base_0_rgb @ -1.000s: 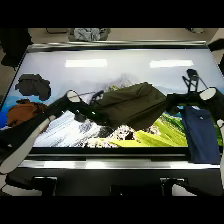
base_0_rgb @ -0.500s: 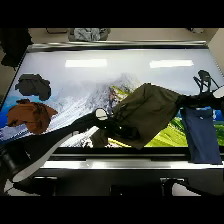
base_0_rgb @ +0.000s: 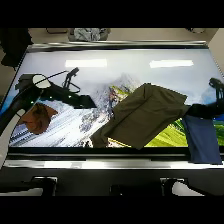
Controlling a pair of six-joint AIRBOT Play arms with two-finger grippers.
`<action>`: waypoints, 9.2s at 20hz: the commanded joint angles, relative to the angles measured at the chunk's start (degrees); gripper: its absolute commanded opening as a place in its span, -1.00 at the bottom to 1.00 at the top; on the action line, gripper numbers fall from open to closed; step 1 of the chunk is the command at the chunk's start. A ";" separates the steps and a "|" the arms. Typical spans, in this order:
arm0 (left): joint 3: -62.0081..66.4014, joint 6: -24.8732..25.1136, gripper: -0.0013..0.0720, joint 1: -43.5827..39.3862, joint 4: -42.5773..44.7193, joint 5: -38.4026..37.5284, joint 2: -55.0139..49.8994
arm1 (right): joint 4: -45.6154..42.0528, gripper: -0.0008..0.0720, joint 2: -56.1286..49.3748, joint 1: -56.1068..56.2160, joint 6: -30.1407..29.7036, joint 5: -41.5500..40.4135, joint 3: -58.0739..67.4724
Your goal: Fold the shirts.
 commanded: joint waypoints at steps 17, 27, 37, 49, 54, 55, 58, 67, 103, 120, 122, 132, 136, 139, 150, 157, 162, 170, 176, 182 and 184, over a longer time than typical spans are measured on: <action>-21.84 9.94 -0.89 -8.33 -5.88 6.51 -4.83 | 17.33 0.93 -0.04 14.99 -8.57 -12.59 -27.63; -12.74 12.31 -0.89 -6.58 -6.91 6.99 2.60 | 12.79 -0.87 2.82 23.34 -7.56 -11.58 -17.92; 35.82 3.89 -0.89 4.24 -7.13 30.64 32.48 | 6.97 -0.87 26.75 23.37 -7.43 -14.40 47.06; 27.69 -7.48 -0.89 3.04 16.11 19.47 32.81 | 9.49 -0.87 18.16 23.58 1.62 19.39 38.49; 4.85 -6.84 -0.89 3.26 17.90 19.19 22.36 | 13.07 -0.87 2.89 23.65 -3.30 0.37 14.80; 2.01 -6.86 -0.89 3.69 17.86 22.43 18.97 | 15.54 -0.86 -1.55 23.63 -4.24 -6.34 12.20; 1.70 -7.32 -0.89 5.75 16.24 28.65 6.36 | 24.44 -0.86 -13.35 23.63 -4.33 -15.93 11.61; 4.96 -6.88 -0.89 6.10 3.08 28.11 -11.65 | 35.58 -0.86 -24.85 23.65 -4.81 -24.35 11.61; -2.80 3.10 -0.89 7.50 -14.14 19.56 -19.28 | 0.96 0.69 -8.92 7.19 -6.47 6.29 -5.14; -2.82 4.61 -0.89 7.67 -13.97 16.55 -13.99 | 11.61 0.35 -9.62 7.78 -3.52 -5.01 -19.10; -2.80 4.61 -0.89 7.69 -13.97 16.33 -13.57 | 10.21 0.10 -9.62 10.80 -4.22 -5.64 -19.10; 4.72 6.54 -0.90 16.48 -13.94 13.09 10.60 | 4.94 -0.87 3.76 13.77 -9.49 -0.90 8.46; 20.68 5.81 -0.90 24.90 -13.88 13.11 28.83 | -1.75 -0.87 19.17 13.77 -9.64 -6.78 35.17; 27.93 0.26 -0.90 31.10 -11.45 13.60 38.97 | -8.57 -0.87 29.53 13.77 -3.08 -10.49 43.95; 29.70 -8.55 -0.90 33.07 -6.47 11.54 45.70 | -9.88 -0.87 31.91 13.77 -2.16 -3.04 44.04; 22.91 -6.19 -0.89 31.74 2.01 -8.76 27.17 | -6.82 -0.87 1.29 16.46 -4.35 16.22 41.27; 0.22 -0.83 -0.89 24.55 2.58 5.68 10.08 | -13.20 -0.87 -24.33 24.79 -0.04 2.97 37.62; 8.33 7.15 -0.89 19.15 0.66 26.36 -14.97 | -12.04 -0.87 -32.52 25.22 7.61 -28.17 37.62; 10.54 4.20 -0.89 19.76 0.72 22.80 -15.13 | -12.46 -0.87 -31.01 24.61 4.35 -17.22 37.62; 10.49 3.04 -0.89 21.66 6.21 -6.82 -13.35 | -15.91 -0.86 -27.89 24.61 -0.46 9.49 37.05; 9.84 0.74 -0.89 21.33 9.62 -9.64 -13.40 | -14.75 -0.86 -27.93 24.72 0.76 9.44 33.79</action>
